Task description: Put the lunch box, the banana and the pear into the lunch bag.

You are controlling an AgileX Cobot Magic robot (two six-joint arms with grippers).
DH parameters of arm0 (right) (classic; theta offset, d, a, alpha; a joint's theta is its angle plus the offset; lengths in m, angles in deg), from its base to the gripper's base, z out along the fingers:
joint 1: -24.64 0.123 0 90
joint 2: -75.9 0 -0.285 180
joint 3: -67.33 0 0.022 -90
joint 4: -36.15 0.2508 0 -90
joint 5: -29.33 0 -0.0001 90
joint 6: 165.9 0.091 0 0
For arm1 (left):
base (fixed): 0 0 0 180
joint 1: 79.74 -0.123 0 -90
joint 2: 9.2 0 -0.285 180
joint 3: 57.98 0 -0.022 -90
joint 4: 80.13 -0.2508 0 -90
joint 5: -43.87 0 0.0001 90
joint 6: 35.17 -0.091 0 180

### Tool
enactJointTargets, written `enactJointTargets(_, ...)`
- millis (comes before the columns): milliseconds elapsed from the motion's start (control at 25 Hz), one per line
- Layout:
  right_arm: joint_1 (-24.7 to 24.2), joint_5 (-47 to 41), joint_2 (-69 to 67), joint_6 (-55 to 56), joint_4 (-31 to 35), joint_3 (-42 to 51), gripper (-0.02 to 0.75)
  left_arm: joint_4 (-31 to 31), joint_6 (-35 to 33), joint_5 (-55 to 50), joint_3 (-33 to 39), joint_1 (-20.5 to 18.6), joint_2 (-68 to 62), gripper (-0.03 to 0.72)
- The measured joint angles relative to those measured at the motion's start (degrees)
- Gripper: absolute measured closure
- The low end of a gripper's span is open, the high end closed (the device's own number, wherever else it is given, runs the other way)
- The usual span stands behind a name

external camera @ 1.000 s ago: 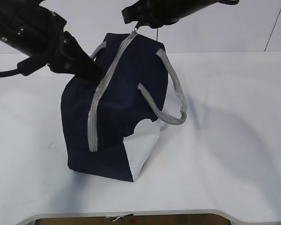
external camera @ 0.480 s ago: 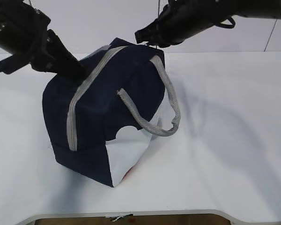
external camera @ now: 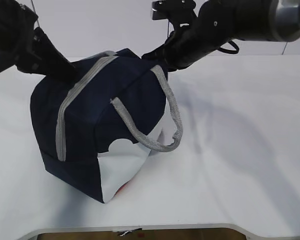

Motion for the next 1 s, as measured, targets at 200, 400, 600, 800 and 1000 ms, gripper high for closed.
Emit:
enactJointTargets(200, -0.1, -1.7, 0.1, -0.1, 2.8, 0.0, 0.721, -0.1, 0.0, -0.4, 0.0, 0.0, 0.0, 0.665)
enactJointTargets(400, -0.2, -6.6, 0.2, -0.2, 4.7, -1.6, 0.721, -0.1, 4.2, -0.5, -0.1, 0.0, 0.1, 0.64)
enactJointTargets(600, -0.5, -10.2, 0.2, -0.3, 6.1, -4.9, 0.721, -0.3, 8.3, -0.9, -5.0, 0.0, 0.5, 0.421)
enactJointTargets(800, -0.5, -12.8, 0.2, -0.3, 8.0, -8.2, 0.721, -0.2, 9.2, 0.1, -10.1, 0.0, 0.7, 0.327)
enactJointTargets(1000, -0.5, -14.5, 0.2, -0.8, 9.9, -9.5, 0.721, 0.5, 9.4, 1.8, -12.7, 0.0, -3.0, 0.328)
